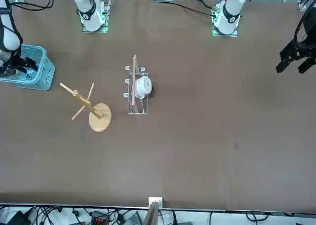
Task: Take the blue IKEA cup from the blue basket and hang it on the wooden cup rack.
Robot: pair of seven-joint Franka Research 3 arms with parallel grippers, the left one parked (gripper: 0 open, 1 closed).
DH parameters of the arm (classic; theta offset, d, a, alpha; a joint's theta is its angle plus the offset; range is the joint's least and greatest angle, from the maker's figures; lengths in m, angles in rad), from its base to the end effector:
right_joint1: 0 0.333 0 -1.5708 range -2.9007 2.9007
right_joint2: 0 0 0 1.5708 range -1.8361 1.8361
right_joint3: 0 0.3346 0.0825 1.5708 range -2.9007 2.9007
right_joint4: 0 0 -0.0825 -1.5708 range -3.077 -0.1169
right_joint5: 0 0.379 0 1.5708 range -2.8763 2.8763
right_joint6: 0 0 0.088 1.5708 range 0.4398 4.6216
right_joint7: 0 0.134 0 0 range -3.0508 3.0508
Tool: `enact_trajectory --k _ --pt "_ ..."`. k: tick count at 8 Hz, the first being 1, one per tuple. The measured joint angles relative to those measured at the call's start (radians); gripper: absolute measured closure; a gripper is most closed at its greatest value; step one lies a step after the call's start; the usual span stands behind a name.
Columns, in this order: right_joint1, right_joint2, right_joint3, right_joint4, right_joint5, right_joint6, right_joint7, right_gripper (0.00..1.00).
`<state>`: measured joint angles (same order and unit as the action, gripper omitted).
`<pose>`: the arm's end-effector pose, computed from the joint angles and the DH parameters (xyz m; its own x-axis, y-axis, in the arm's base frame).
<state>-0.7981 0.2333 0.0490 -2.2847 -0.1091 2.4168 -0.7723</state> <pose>0.3794 -0.3557 0.2380 0.9880 0.1088 -0.1099 0.1057 -0.9938 -0.0340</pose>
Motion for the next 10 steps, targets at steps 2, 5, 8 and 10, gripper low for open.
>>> enact_trajectory --k 2,5,8,10 --pt "-0.005 0.003 0.0 -0.002 0.0 0.001 -0.017 0.0" --pt "-0.016 0.003 0.0 -0.009 0.0 0.001 -0.03 0.0" --pt "-0.021 0.003 0.0 -0.012 0.0 0.001 -0.035 0.0" --pt "-0.021 0.003 0.002 -0.012 0.0 0.002 -0.037 0.0"
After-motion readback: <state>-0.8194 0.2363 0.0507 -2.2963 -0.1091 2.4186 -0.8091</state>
